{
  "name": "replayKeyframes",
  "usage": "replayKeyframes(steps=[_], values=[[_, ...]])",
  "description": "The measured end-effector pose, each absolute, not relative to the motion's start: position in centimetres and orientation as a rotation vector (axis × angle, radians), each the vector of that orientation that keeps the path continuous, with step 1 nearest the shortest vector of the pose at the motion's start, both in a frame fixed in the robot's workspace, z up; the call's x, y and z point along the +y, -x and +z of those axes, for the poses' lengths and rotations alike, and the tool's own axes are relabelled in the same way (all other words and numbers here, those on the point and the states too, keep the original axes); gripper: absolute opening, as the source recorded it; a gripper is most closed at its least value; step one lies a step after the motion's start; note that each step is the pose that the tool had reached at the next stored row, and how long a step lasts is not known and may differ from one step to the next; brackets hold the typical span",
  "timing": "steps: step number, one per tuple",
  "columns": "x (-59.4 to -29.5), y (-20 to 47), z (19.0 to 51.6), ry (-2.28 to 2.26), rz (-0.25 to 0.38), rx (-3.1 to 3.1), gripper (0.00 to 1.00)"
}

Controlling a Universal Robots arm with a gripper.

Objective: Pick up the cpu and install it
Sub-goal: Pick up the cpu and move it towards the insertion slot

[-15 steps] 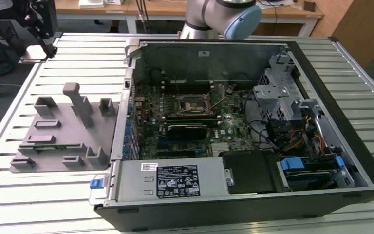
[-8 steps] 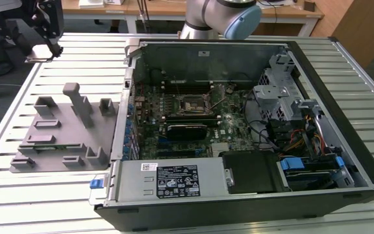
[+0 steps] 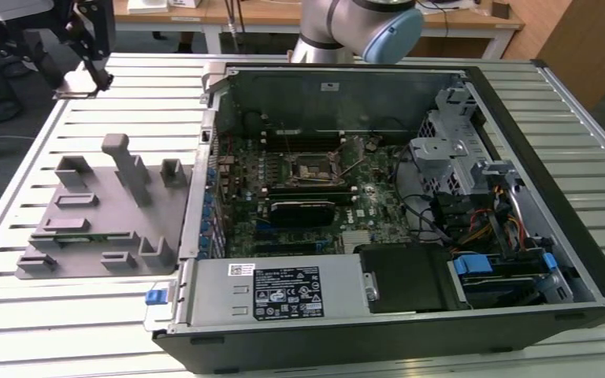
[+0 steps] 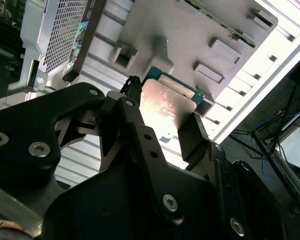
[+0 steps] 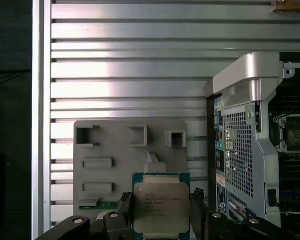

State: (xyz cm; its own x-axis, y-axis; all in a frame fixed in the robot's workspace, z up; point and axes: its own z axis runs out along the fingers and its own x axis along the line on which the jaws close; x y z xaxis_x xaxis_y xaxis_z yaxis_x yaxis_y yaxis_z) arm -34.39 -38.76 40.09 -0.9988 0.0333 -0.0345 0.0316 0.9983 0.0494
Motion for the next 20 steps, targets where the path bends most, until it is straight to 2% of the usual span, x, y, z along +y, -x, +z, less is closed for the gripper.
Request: replayKeyframes(steps=[20], values=[[-36.2, 29.8, 40.0, -0.05, 0.076, 3.105, 0.54]])
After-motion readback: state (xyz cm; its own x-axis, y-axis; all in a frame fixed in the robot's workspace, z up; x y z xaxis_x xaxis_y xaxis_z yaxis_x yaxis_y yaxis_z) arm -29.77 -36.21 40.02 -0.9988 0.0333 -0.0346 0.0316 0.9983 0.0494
